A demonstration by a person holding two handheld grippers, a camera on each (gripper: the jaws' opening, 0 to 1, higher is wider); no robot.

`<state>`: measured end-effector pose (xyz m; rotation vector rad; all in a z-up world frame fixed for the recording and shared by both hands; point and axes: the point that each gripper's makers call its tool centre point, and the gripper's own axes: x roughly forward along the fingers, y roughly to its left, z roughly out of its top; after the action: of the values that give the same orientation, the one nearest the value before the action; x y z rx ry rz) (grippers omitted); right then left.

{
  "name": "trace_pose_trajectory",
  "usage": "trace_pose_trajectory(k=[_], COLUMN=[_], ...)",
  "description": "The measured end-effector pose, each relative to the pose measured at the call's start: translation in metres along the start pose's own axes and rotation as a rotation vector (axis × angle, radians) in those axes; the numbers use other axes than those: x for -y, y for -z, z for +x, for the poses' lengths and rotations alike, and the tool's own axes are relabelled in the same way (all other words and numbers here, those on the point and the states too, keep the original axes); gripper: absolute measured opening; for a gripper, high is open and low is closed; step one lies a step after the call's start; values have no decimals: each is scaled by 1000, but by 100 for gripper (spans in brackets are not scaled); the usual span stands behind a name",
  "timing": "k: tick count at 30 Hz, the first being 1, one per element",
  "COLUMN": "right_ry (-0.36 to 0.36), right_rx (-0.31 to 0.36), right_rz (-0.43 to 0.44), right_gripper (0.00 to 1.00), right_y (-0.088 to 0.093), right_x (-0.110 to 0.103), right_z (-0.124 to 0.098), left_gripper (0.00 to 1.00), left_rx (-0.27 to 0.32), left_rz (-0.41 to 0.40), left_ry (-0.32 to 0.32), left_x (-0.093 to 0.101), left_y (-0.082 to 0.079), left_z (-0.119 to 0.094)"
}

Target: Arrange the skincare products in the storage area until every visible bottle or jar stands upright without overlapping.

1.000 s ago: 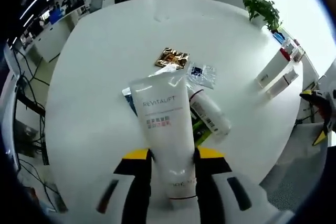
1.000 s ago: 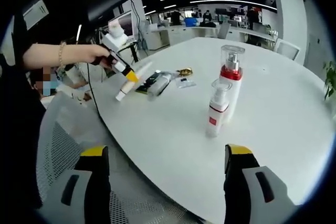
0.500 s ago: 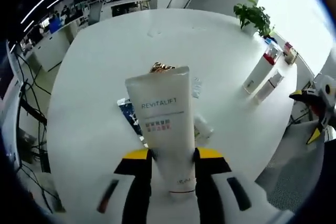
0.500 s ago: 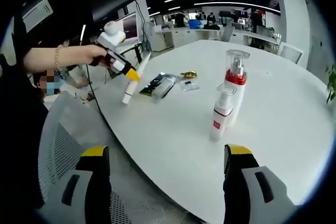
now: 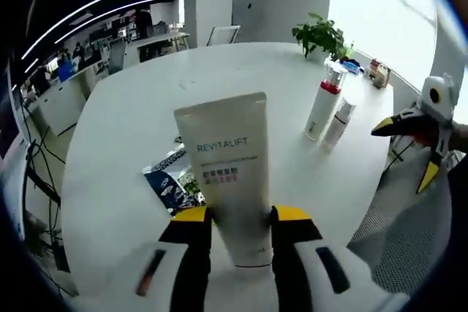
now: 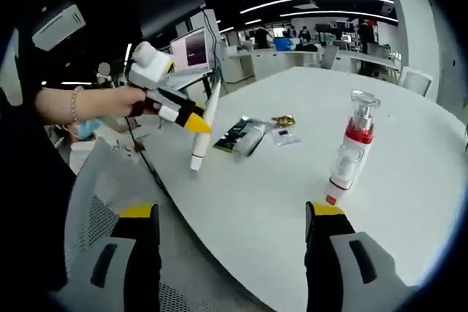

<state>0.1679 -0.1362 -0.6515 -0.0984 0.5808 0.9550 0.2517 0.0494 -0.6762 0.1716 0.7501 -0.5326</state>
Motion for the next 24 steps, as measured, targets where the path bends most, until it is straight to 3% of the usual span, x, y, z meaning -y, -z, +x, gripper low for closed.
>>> trace_pose_trajectory(k=[9,16,24], right_ry=[-42,-69,-112], right_rx=[129,196,212], right_rz=[75,164,186], right_gripper=[75,70,65], right_y=[-47,-68,-90], right_x=[2,2,-9], right_z=[14,21,29], left_gripper=[30,30,30], left_rx=[31,72,114], left_rz=[40,34,78], left_ry=[19,21,20], left_x=[29,42,65], left_y=[-7,-21,-43], left_z=[-8,-15,-29])
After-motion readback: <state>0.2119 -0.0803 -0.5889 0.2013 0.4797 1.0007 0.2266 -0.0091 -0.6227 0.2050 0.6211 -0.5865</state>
